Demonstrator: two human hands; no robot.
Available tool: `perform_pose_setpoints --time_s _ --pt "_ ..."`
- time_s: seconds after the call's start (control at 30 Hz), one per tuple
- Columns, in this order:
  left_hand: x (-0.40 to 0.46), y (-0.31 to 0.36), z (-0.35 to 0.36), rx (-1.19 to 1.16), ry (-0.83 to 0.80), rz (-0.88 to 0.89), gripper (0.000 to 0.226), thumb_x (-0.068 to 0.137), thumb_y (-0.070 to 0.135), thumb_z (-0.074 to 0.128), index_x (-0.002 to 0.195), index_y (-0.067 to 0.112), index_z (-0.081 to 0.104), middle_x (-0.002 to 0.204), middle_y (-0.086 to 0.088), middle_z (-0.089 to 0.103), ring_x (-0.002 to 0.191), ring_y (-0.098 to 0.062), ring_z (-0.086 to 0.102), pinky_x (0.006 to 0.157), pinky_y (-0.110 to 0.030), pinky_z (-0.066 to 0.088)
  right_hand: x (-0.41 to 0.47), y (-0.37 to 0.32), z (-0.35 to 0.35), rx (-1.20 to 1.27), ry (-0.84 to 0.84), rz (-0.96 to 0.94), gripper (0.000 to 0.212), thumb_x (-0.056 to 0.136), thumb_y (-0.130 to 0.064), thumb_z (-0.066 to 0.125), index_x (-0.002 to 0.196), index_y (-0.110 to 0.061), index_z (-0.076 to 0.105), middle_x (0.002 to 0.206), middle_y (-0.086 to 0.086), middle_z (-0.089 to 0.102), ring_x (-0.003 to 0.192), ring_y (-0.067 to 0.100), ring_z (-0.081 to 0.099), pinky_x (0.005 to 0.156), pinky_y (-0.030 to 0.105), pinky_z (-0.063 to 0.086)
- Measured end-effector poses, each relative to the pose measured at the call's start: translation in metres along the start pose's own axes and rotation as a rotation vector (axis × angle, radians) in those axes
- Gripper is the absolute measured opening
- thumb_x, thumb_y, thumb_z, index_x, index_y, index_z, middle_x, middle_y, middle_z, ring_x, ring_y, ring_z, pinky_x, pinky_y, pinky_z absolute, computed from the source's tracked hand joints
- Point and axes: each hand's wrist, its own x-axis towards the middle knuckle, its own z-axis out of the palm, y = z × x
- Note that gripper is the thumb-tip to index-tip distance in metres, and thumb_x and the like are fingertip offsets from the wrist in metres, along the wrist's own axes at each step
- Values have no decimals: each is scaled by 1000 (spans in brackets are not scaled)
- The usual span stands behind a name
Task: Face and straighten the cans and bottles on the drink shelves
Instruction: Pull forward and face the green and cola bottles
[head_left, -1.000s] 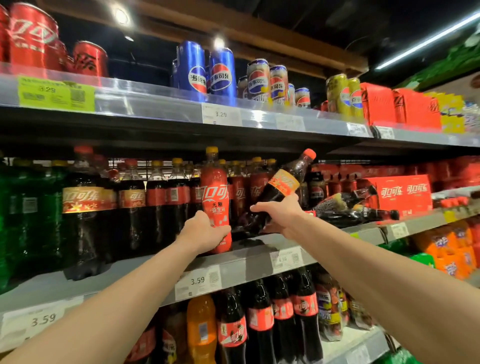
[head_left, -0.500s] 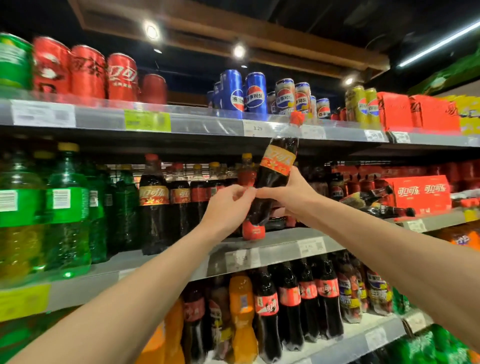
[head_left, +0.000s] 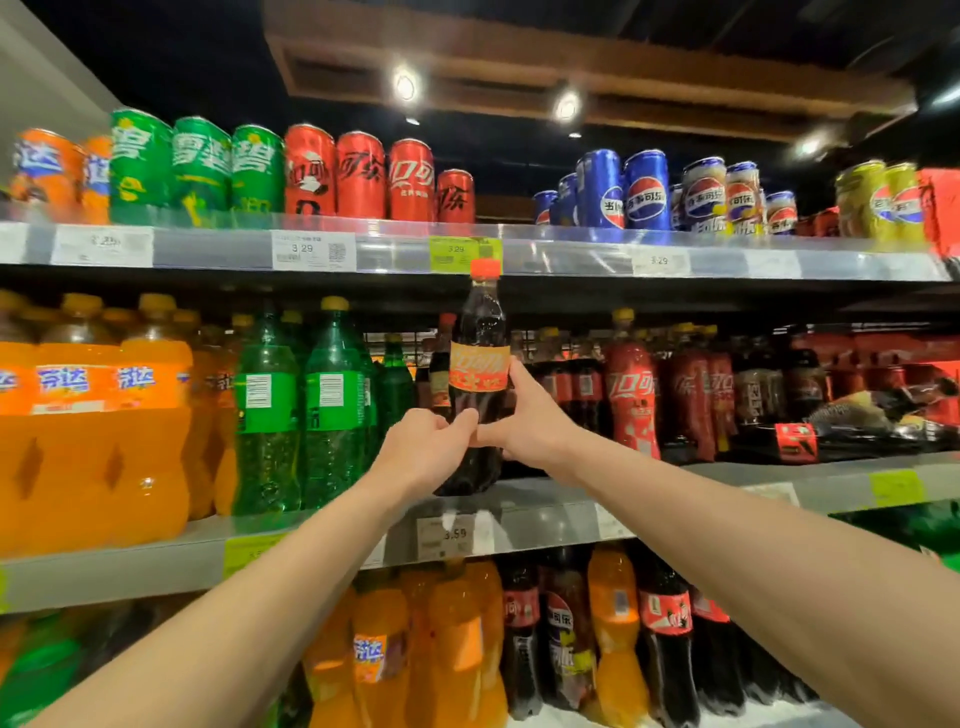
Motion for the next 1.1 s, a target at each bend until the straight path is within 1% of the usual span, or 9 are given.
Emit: perform_pose_setpoints --time_s 0.1,0.17,0.27,0.37,0.5,0.63,0.7,0.87,1.1 --pt "4 -13 -5 -6 -44 -38 50 99 49 45 96 6 71 65 1 57 66 -18 57 71 -31 50 7 1 17 -43 -24 -14 100 76 -14 87 156 -33 28 139 -16 49 137 15 42 115 47 38" --pt "9 -22 -5 -35 -37 -71 47 99 47 46 97 7 70 74 -2 61 73 -18 61 80 -35 54 11 5 27 -66 -47 3 99 75 -20 88 154 -33 31 147 -6 51 141 22 42 117 50 36" --pt "11 -32 -3 -28 -22 -93 45 101 44 44 86 7 66 69 -1 56 68 -17 58 70 -31 48 16 12 35 -98 -38 115 89 80 -27 84 153 -23 35 150 7 48 135 30 49 109 51 46" --pt "11 -35 0 11 -15 -80 44 103 43 44 73 13 56 64 0 53 61 -15 53 59 -28 40 17 12 35 -137 -73 180 91 85 -30 79 158 -14 27 151 11 44 124 27 56 95 41 57" --pt "10 -33 8 28 96 -44 32 100 40 50 106 9 50 95 -3 60 86 -19 59 66 -33 41 12 10 30 -113 -104 179 79 91 -24 74 156 -14 29 147 10 46 118 22 57 100 41 54" --pt "5 -21 18 18 239 59 21 94 34 58 101 18 45 96 -2 59 88 -20 59 68 -35 43 8 13 25 -63 -140 203 54 95 -13 65 146 -14 46 105 1 62 95 16 63 88 36 58" --pt "2 -9 23 24 256 113 17 94 35 58 94 20 50 93 1 58 85 -16 57 67 -32 42 5 14 16 -62 -124 215 59 96 -11 62 151 -12 40 96 -2 63 87 9 62 78 26 56" --pt "-2 23 48 -131 117 133 11 97 31 59 99 20 57 94 5 59 84 -3 55 61 -19 38 -8 21 -29 -145 17 214 47 95 -24 67 138 -11 55 115 9 67 105 21 67 96 43 57" --pt "-2 68 124 -195 -73 178 14 97 32 58 98 18 59 90 1 64 75 -10 59 56 -21 42 -32 70 -120 -240 278 276 29 89 -31 73 114 -16 66 111 4 68 100 20 67 91 41 58"
